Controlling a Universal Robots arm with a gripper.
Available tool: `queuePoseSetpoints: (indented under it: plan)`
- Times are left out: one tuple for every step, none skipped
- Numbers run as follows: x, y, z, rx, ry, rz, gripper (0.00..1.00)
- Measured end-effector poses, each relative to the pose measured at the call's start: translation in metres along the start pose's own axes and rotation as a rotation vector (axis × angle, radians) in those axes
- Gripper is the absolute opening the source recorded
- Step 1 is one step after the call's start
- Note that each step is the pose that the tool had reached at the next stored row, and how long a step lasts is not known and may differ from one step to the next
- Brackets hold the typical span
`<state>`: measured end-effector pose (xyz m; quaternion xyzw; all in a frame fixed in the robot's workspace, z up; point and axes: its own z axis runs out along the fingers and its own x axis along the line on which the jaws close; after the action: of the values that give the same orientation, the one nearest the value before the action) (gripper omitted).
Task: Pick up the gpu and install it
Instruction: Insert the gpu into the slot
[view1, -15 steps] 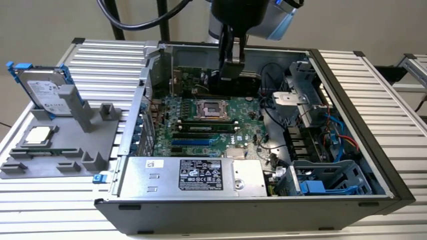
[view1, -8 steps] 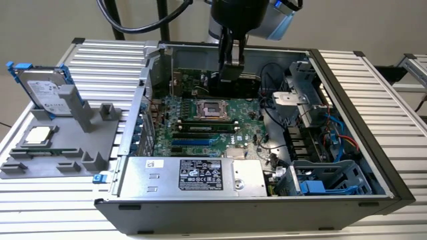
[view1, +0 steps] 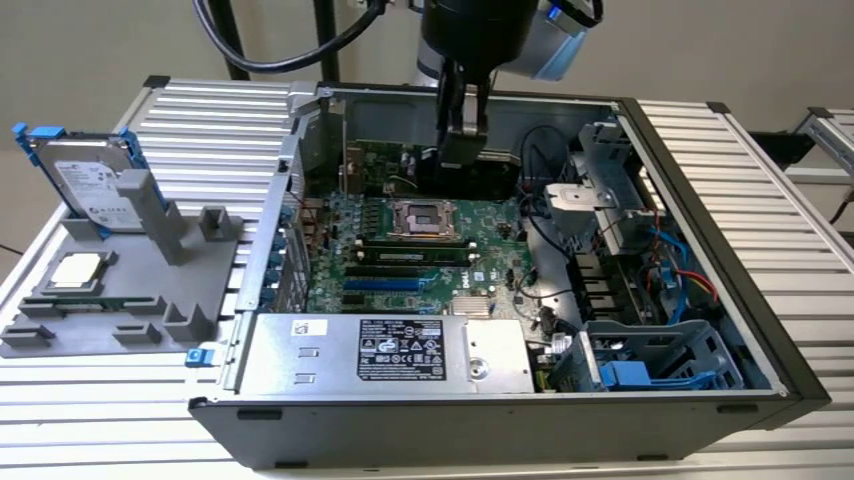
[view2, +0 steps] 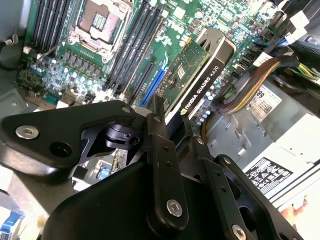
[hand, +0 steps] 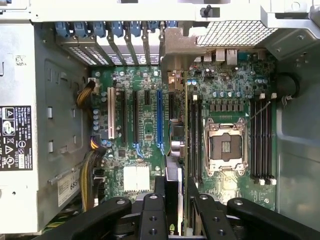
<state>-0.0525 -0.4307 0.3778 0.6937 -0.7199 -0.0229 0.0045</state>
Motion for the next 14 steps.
queuePoseSetpoints:
  plan:
    - [-0.0001,0.0002,0.0004,0.0002,0.0003,0.0,0.0]
    - [-0.0002,0.0004,0.0007,0.0004,0.0006,0.0,0.0]
    - [-0.0002,0.0006,0.0011,0.0005,0.0009,0.0,0.0]
    - [-0.0002,0.0008,0.0015,0.0006,0.001,0.001,0.0]
    - [-0.0003,0.001,0.0019,0.0007,0.0011,0.001,0.0]
    - [-0.0003,0.0012,0.0023,0.0008,0.0014,0.001,0.0]
    - [-0.0003,0.0014,0.0027,0.0009,0.0015,0.002,0.0]
    - [-0.0003,0.0017,0.0032,0.001,0.0015,0.002,0.0]
    - [-0.0003,0.0019,0.0036,0.0011,0.0017,0.004,0.0]
    - [-0.0003,0.002,0.0041,0.0011,0.0017,0.005,0.0]
    - [-0.0003,0.0022,0.0046,0.0012,0.0017,0.008,0.0]
    - [-0.0003,0.0022,0.005,0.0013,0.0017,0.012,0.0]
    - [-0.0003,0.0023,0.0055,0.0014,0.0016,0.015,0.0]
    - [-0.0003,0.0024,0.006,0.0014,0.0016,0.018,0.0]
